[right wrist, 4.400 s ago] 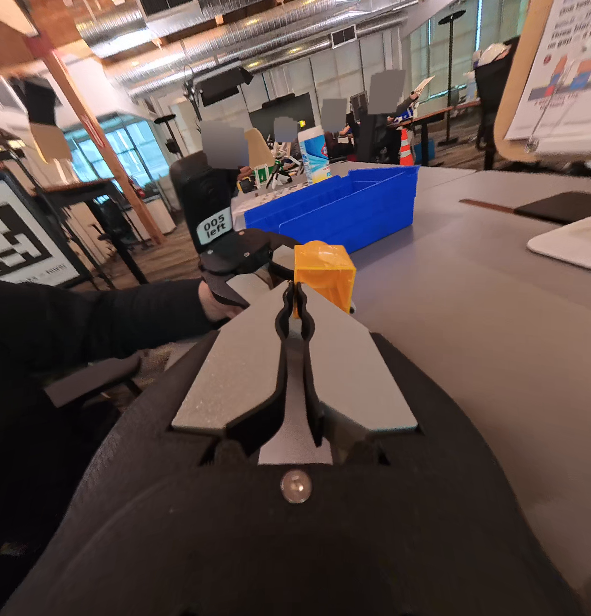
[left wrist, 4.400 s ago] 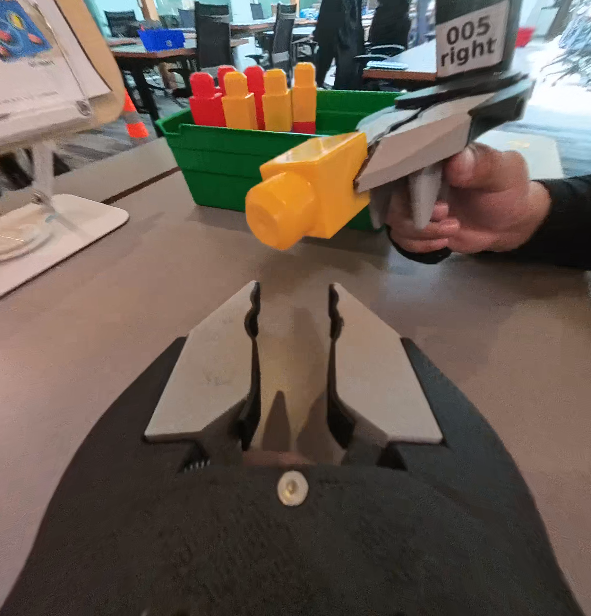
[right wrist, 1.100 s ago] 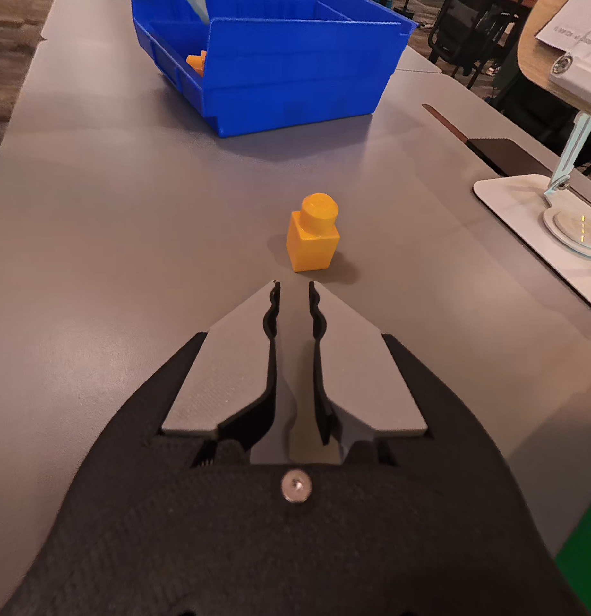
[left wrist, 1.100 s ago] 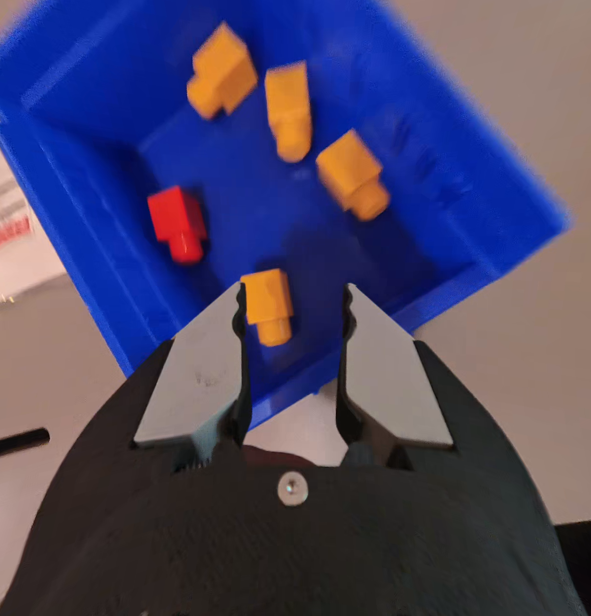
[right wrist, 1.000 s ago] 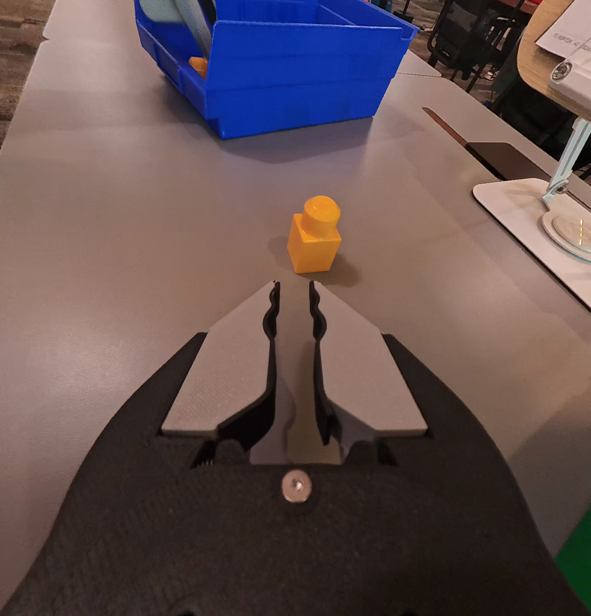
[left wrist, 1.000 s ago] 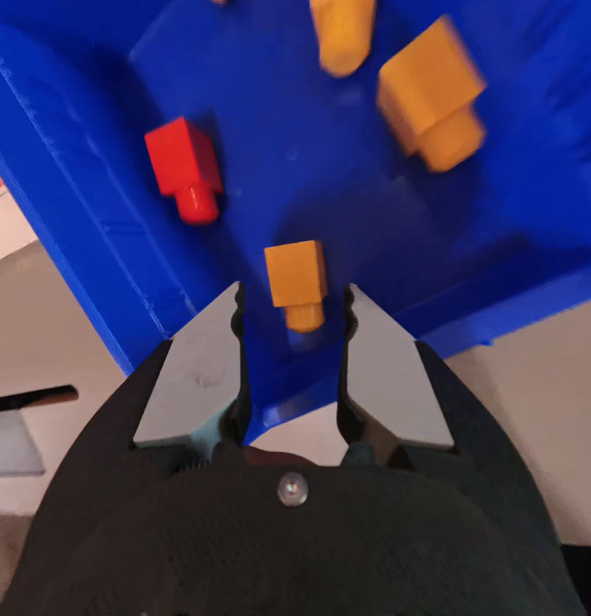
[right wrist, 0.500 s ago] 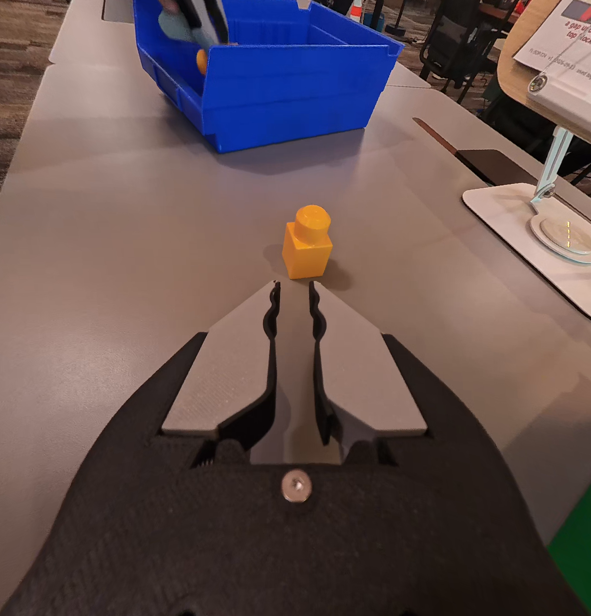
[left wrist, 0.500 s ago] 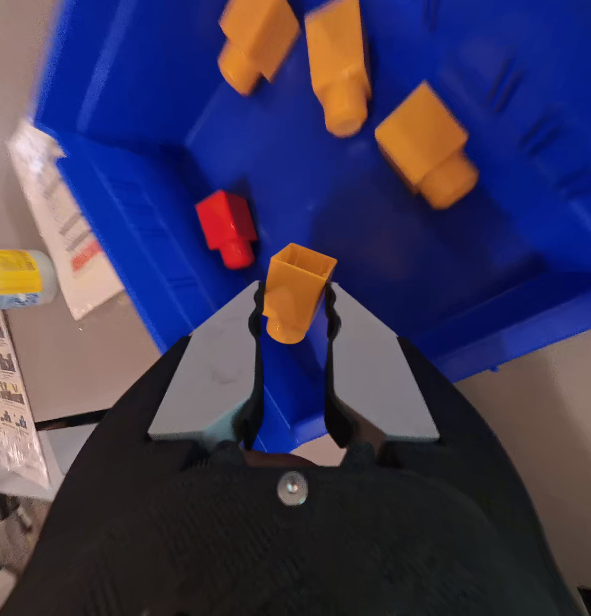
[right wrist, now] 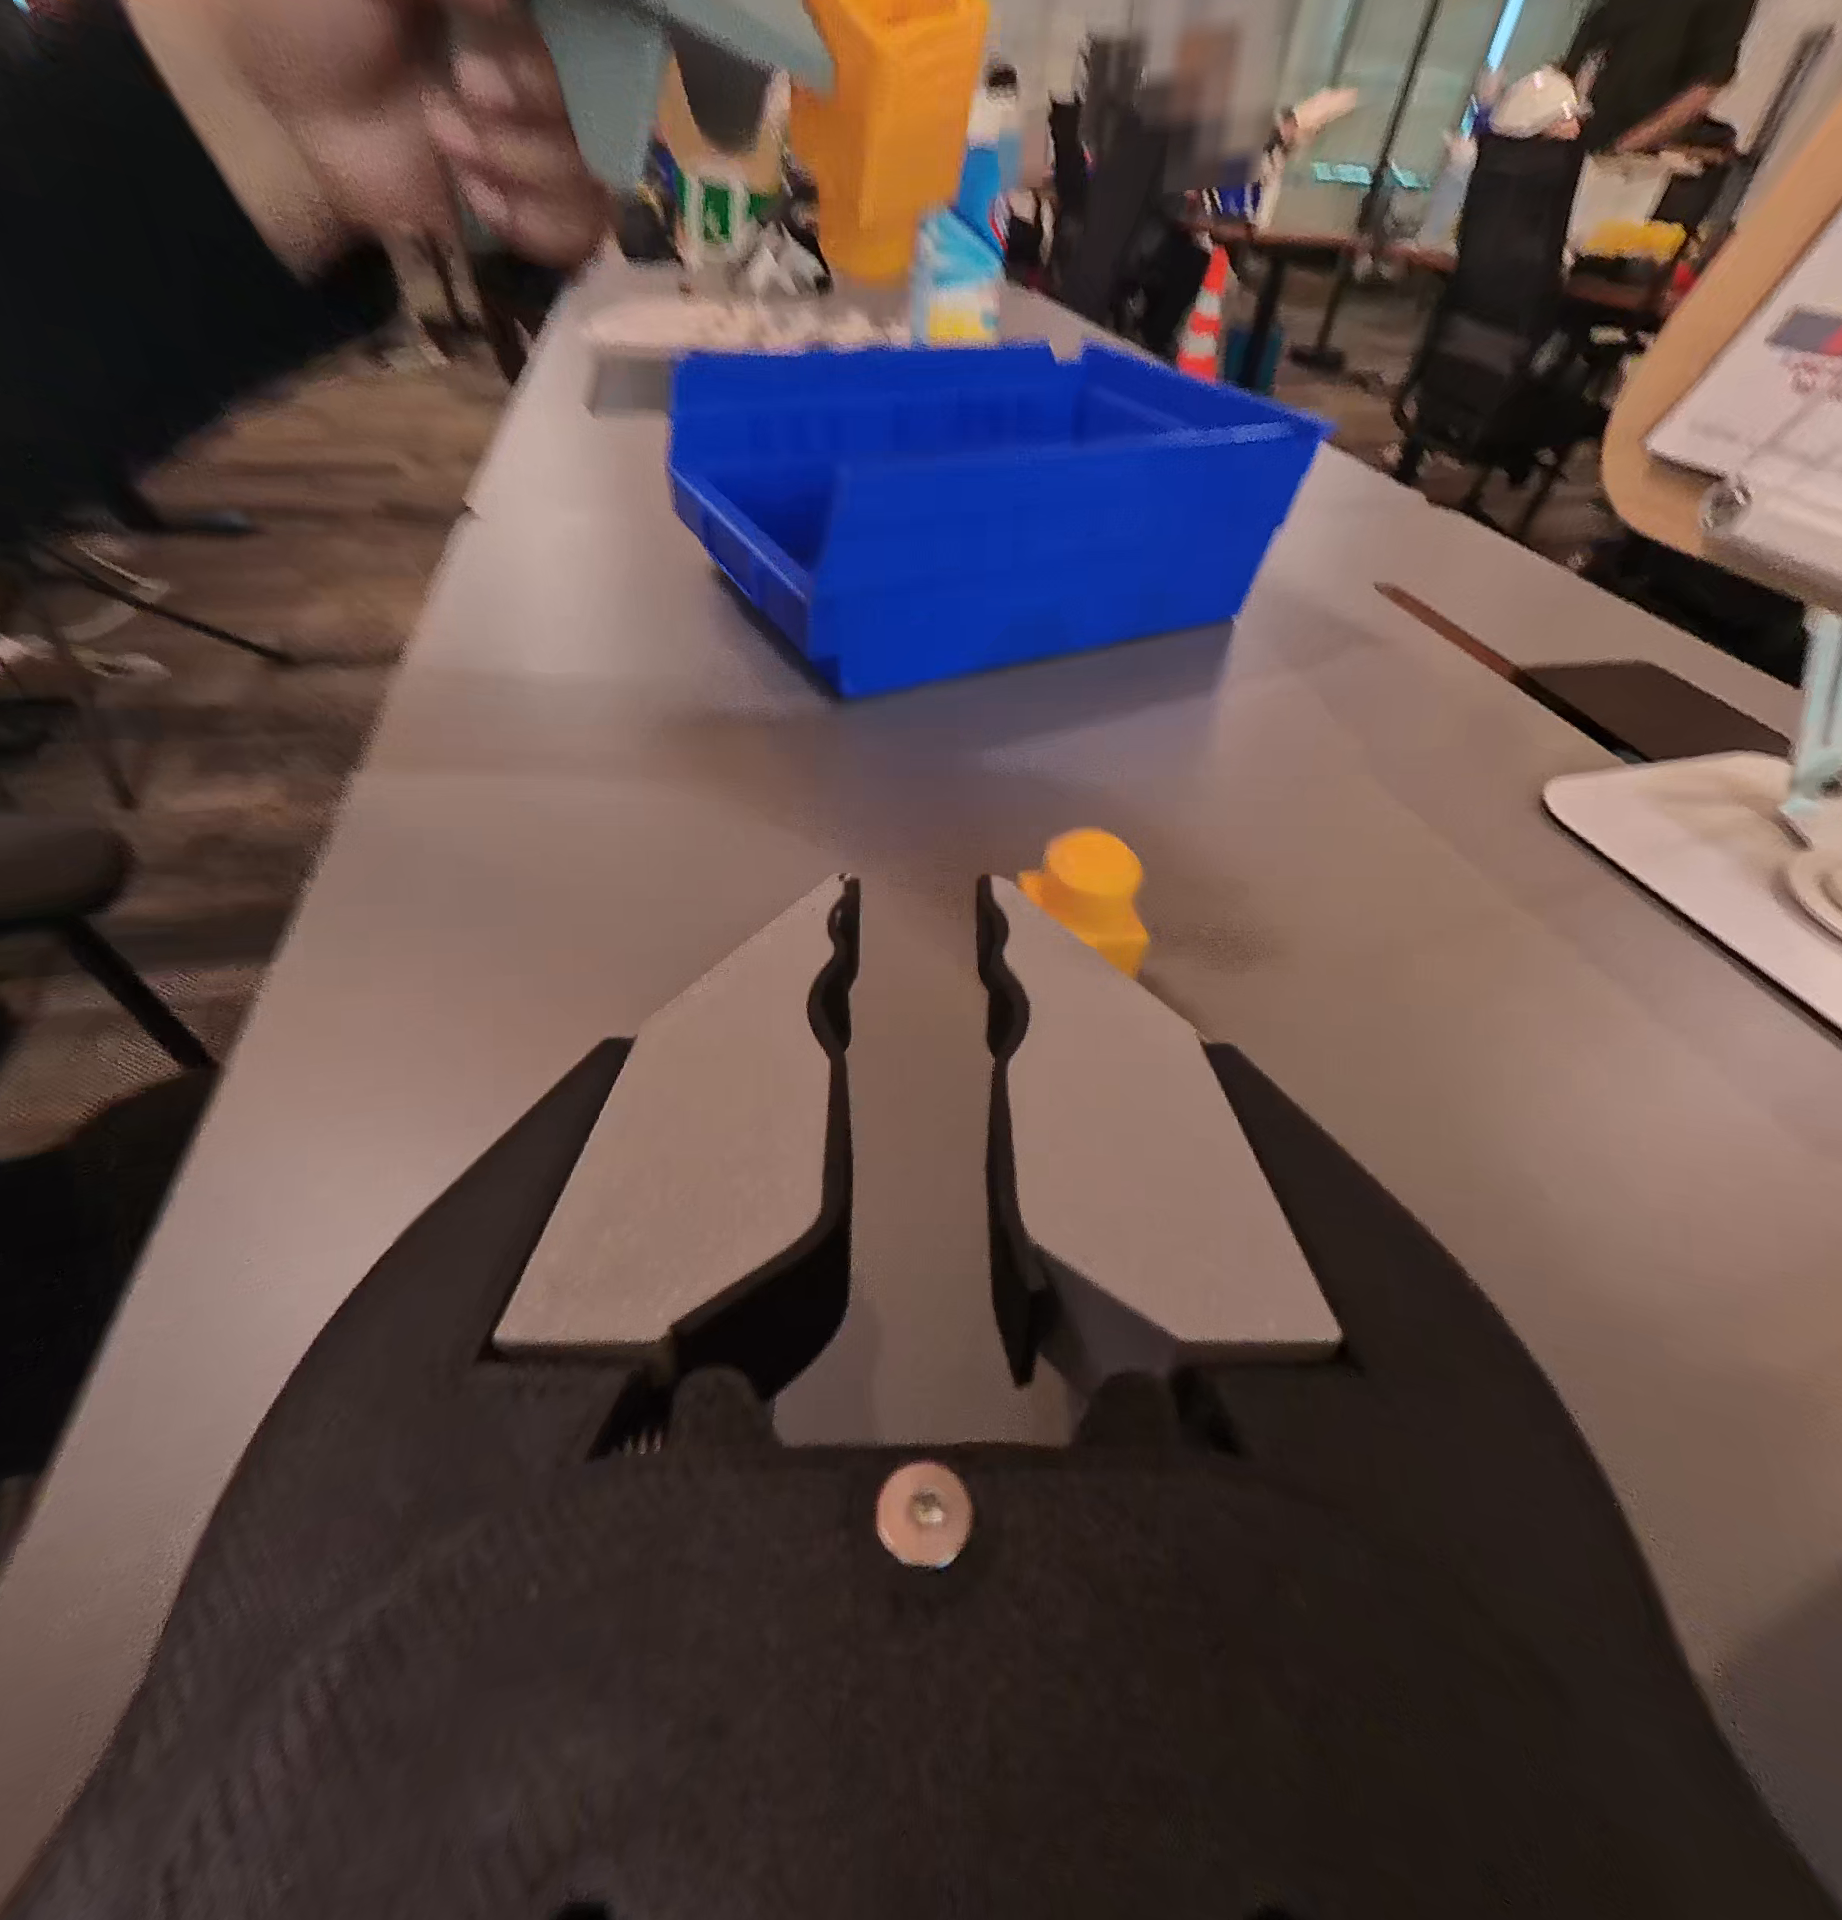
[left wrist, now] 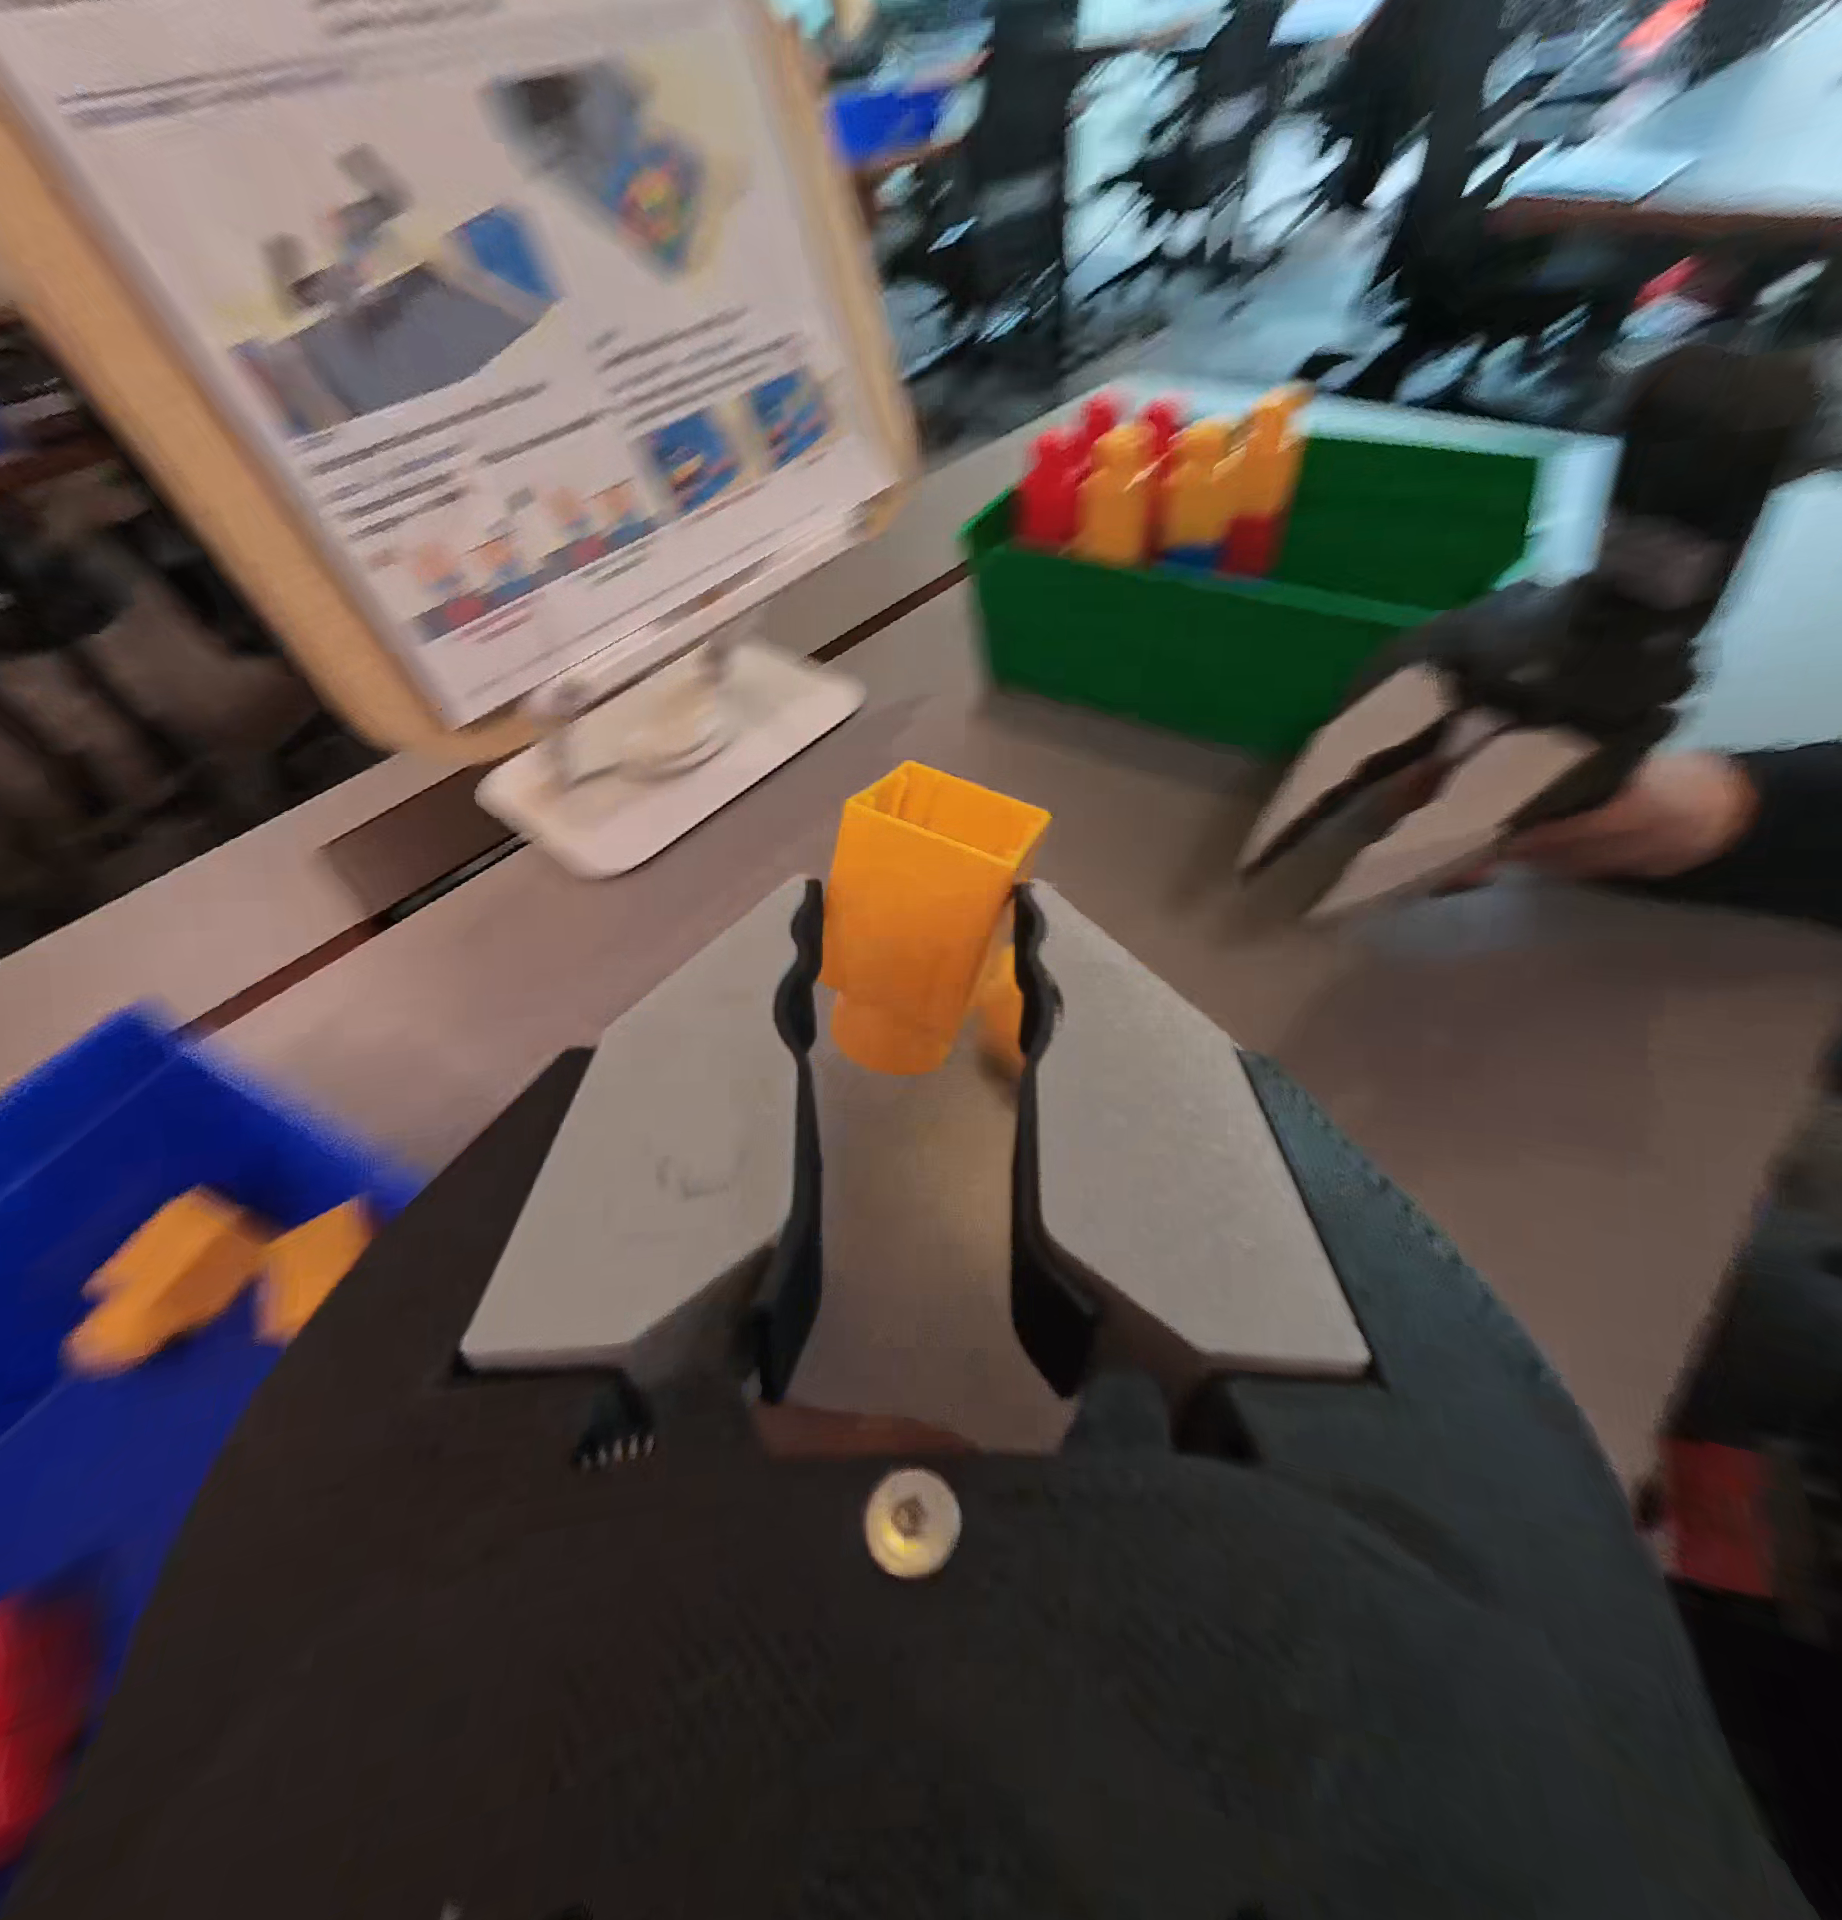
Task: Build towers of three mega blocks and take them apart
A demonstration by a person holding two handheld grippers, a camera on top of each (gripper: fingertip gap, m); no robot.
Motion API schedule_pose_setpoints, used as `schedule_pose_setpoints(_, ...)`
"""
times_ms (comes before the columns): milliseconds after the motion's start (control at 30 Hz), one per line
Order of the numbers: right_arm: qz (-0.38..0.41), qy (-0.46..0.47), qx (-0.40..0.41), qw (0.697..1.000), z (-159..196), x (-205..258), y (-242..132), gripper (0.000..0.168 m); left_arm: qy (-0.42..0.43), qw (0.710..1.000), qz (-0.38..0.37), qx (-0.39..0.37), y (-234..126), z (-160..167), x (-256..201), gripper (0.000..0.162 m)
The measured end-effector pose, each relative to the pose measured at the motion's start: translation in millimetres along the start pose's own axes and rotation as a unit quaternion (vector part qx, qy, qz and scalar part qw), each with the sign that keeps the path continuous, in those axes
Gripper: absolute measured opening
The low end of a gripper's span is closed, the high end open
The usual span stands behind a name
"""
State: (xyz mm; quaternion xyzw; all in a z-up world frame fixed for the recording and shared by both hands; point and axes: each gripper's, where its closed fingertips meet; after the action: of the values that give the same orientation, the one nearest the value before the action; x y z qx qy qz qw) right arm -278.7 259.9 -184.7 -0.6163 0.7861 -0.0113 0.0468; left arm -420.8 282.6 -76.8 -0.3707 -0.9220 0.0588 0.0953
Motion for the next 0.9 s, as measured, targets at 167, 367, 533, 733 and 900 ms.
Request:
schedule_pose_setpoints(167,-0.062,0.036,-0.078,0.994,-31,25,-5,0.03,-0.103,0.973,0.159,-0.13,33,-19,-106,0.035)
schedule_pose_setpoints(367,-0.096,0.066,-0.127,0.985,-48,35,-12,0.036,-0.156,0.947,0.215,-0.181,62,-12,-151,0.035)
schedule_pose_setpoints(533,-0.105,0.08,-0.15,0.98,-55,34,-17,0.028,-0.221,0.923,0.24,-0.203,66,-12,-153,0.035)
schedule_pose_setpoints(733,-0.092,0.067,-0.11,0.987,-43,33,-12,0.025,-0.252,0.915,0.247,-0.198,68,3,-147,0.035)
schedule_pose_setpoints(900,-0.065,0.08,-0.052,0.993,-24,20,-7,0.025,-0.223,0.94,0.206,-0.154,70,19,-129,0.027)
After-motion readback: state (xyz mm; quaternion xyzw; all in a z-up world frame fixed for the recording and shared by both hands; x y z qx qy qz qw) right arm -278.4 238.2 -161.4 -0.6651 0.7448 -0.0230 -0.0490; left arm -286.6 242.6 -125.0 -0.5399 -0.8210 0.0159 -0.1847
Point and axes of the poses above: each gripper's, where its closed fingertips meet, y out along the fingers, z out of its underside, x = y × z across the jaws, and after that the axes turned 8 degrees about -x, right-handed
